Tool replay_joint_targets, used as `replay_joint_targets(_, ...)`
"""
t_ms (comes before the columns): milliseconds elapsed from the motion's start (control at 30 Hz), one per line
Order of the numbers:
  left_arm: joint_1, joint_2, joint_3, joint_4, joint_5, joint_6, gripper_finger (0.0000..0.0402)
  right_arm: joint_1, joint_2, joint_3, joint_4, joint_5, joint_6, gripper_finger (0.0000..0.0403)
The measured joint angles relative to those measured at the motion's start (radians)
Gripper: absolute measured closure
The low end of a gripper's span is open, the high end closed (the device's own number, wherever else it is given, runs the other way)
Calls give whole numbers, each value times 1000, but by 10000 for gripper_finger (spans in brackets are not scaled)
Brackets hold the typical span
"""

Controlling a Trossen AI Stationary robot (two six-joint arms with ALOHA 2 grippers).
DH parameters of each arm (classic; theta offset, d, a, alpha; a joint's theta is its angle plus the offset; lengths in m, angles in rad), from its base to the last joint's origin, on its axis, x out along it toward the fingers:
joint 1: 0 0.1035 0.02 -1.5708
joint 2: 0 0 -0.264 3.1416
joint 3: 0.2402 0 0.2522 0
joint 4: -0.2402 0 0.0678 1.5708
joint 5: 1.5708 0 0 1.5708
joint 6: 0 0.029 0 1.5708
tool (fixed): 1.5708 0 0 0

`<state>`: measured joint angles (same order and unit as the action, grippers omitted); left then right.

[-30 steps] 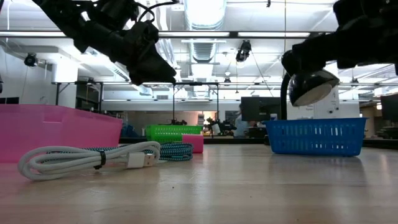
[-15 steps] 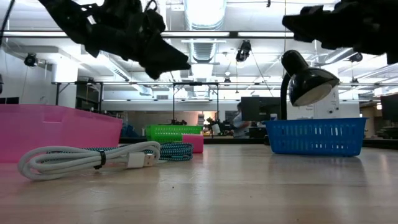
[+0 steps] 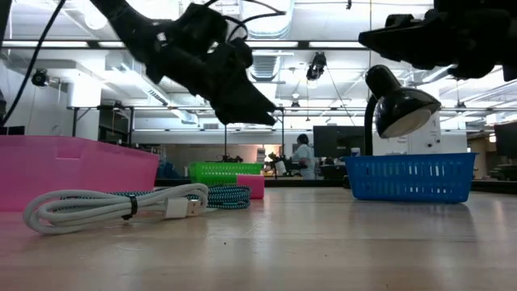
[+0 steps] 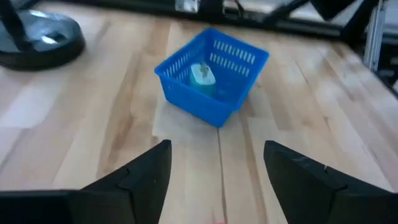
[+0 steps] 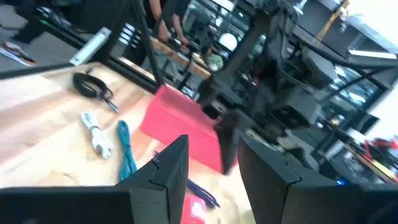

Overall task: Pick and place items into bin
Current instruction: Put the pink charger adapter into the blue bin

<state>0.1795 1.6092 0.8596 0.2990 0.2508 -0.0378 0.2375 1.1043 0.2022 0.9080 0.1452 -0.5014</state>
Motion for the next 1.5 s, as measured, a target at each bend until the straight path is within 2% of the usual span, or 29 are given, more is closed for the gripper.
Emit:
replay_joint_targets(100,-19,1,77,-182,-21,17,162,0,-3,2,-24,41,0,280)
replay_joint_targets(300,-104,-2,193,-424,-182,19,162,0,-3,2,-21,46,0,280)
replay_joint_targets(500,-184,4,201,-476,-350,26,162,0,-3,2,-22,46,2,281)
replay_joint_targets(633,-198,17,179,-476,-442,20,162,0,-3,2,-22,46,2,278)
replay_joint_targets(1000,-195,156,185,-465,-461,19,162,0,-2,1,-38,47,2,284)
replay_joint_targets(1500,-193,187,181,-457,-447,-15,162,0,-2,1,-44,48,1,289)
